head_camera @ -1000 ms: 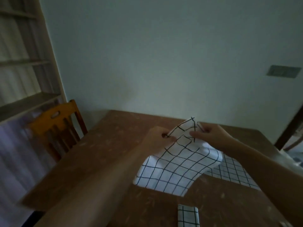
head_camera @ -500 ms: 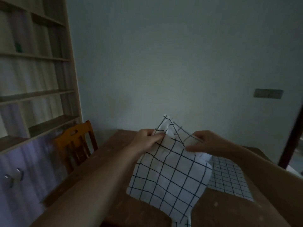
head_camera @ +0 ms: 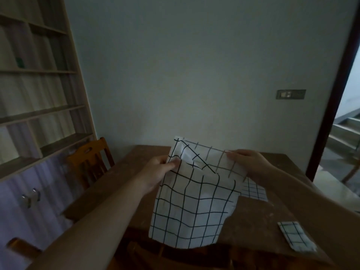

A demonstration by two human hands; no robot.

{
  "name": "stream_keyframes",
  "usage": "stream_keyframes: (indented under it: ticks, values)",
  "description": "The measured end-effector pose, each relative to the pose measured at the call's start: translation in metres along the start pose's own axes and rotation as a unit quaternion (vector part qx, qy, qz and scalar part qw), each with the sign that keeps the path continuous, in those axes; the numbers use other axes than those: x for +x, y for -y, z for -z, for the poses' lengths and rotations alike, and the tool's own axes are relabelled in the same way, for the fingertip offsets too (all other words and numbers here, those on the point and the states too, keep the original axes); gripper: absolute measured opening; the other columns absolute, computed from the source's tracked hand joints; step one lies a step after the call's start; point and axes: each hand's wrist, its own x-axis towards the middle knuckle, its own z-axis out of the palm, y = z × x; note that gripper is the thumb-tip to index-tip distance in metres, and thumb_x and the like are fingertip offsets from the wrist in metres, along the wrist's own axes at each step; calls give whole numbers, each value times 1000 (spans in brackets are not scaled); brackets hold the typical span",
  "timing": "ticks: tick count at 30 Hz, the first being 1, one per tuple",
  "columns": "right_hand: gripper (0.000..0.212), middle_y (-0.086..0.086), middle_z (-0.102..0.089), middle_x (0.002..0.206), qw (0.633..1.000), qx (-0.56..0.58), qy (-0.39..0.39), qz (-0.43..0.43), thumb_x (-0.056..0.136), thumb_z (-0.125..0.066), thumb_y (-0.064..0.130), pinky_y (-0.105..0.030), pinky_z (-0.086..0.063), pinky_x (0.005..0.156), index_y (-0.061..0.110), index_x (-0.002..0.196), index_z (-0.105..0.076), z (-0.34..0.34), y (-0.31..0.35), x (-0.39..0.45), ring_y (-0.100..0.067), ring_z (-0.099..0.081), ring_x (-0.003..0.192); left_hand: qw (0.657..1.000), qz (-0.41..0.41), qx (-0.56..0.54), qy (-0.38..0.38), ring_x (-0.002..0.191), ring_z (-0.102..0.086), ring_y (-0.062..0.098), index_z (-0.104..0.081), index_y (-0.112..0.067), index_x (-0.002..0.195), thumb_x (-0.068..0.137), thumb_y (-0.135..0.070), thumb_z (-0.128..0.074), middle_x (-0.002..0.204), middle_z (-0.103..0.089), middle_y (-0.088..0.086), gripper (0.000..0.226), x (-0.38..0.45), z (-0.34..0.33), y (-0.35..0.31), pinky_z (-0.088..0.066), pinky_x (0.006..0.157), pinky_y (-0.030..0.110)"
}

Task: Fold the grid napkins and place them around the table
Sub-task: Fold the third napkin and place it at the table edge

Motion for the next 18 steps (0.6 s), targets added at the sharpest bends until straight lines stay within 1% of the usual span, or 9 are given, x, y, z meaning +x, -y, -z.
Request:
stream_keyframes:
  ticks: [2,4,6,8,10,12,15,16,18]
  values:
    - [12,-3,-71,81,997,-47,-25,47,88,-67,30,-31,-52,70,20,84,-73,-4,7,-10,-22,-66,77,1000,-1,-22,6,78,-70,9,-72,-18,84,95,-19,-60,76,-76,-8,16,-11,1,-6,-51,62,18]
    - [10,4,-67,91,985,-109,-73,113,86,-70,32,-22,-47,67,26,93,-65,-13,16,-24,-13,-64,79,999,-11,-37,8,71,-70,5,-71,-19,78,96,-17,-59,69,-75,-10,22,-21,3,-11,-51,56,13]
    - [22,11,-59,104,965,-152,-90,193,81,-74,35,-17,-44,73,35,95,-56,-27,27,-40,-2,-59,91,999,-14,-35,12,77,-72,11,-75,-20,78,96,-20,-60,78,-77,-4,24,-27,8,-13,-55,63,19]
    - [24,14,-53,112,941,-220,-51,252,76,-75,43,-17,-40,81,41,89,-55,-44,38,-51,1,-53,100,999,-18,-42,7,83,-74,17,-78,-20,81,95,-23,-61,88,-78,2,23,-36,17,-14,-56,72,28]
    - [29,15,-51,118,930,-276,17,241,73,-77,49,-21,-39,90,39,96,-63,-61,46,-51,-1,-51,106,999,-16,-44,8,90,-73,21,-77,-17,92,96,-24,-60,96,-77,6,19,-43,30,-12,-55,75,32]
    - [36,14,-59,114,935,-286,82,193,72,-78,49,-26,-47,93,35,103,-66,-78,51,-45,-5,-58,102,999,-15,-46,11,92,-73,23,-76,-15,97,97,-23,-58,98,-77,8,19,-51,45,-8,-56,72,31]
    - [25,6,-69,94,940,-284,117,150,72,-80,39,-32,-55,81,36,93,-67,-104,56,-40,-12,-66,83,999,-19,-45,-4,87,-74,20,-75,-14,94,97,-21,-57,94,-77,7,20,-61,75,-3,-55,68,26]
    - [25,3,-69,91,941,-285,113,144,72,-81,37,-34,-55,77,35,93,-68,-112,55,-38,-14,-65,79,999,-21,-43,-6,86,-74,19,-75,-14,94,97,-21,-57,93,-77,6,20,-64,85,-1,-55,67,26]
    - [38,2,-67,94,948,-276,107,120,70,-83,36,-27,-52,69,29,102,-63,-126,54,-37,-11,-63,78,999,-25,-41,-9,86,-74,19,-76,-14,93,98,-23,-57,93,-77,6,21,-69,102,4,-55,68,26]
